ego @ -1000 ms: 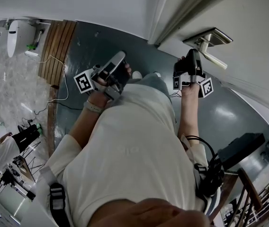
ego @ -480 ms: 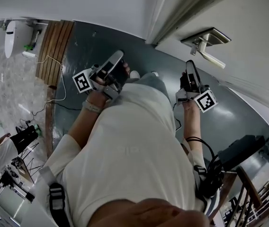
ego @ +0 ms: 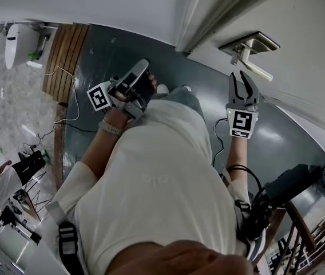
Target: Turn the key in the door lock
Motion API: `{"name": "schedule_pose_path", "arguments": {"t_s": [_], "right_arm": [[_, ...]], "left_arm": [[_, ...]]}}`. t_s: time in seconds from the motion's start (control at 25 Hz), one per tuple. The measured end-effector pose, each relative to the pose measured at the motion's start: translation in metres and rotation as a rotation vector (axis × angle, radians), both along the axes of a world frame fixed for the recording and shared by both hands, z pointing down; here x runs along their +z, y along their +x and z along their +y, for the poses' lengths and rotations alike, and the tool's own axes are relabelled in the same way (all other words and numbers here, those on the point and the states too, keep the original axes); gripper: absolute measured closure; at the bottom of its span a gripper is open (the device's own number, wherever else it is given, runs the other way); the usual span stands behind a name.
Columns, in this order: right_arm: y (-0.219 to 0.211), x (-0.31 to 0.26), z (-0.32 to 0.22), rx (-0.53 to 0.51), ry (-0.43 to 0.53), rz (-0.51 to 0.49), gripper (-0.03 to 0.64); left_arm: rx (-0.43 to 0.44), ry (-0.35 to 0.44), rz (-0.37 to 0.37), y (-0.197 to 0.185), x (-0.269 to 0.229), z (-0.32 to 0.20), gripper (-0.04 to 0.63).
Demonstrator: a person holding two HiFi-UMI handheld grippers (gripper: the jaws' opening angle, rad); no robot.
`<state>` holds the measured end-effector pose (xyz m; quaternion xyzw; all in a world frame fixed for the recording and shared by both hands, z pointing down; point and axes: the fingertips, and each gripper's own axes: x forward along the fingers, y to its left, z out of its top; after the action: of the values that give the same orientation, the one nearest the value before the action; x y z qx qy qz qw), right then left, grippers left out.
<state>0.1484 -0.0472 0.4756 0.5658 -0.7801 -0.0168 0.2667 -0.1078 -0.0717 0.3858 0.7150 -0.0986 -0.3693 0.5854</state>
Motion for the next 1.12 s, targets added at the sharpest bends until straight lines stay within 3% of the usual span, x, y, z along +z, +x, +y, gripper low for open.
{"name": "schedule_pose_path", "arguments": {"t_s": [0.08,0.2,0.28,0.68,0.96,1.12], "right_arm": [[0.002,0.009,-0.004,-0.009,0.001,0.171,0.538],[0.004,0.026,-0.010,-0.049,0.012,0.512,0.538],[0.001,0.033,-0.013,-0.077,0.014,0.643,0.538],[0.007,0.042,-0.034,-0.032,0.065,0.870,0.537],[0.008,0.045,-0.040,0.012,0.080,0.942,0.523],[0.002,0.043,-0.050,-0.013,0.068,0.954,0.514]], "left_arm": [[-0.001,0.002,-0.002,-0.001,-0.001,0.001,0.586],[-0.003,0.003,-0.008,-0.001,-0.002,0.001,0.586],[-0.006,0.004,-0.012,-0.002,-0.003,0.001,0.586],[-0.013,0.004,-0.016,-0.005,-0.008,0.002,0.586],[-0.001,-0.004,-0.006,-0.002,-0.007,0.002,0.586],[-0.001,-0.014,-0.001,-0.001,-0.005,0.001,0.587]]}}
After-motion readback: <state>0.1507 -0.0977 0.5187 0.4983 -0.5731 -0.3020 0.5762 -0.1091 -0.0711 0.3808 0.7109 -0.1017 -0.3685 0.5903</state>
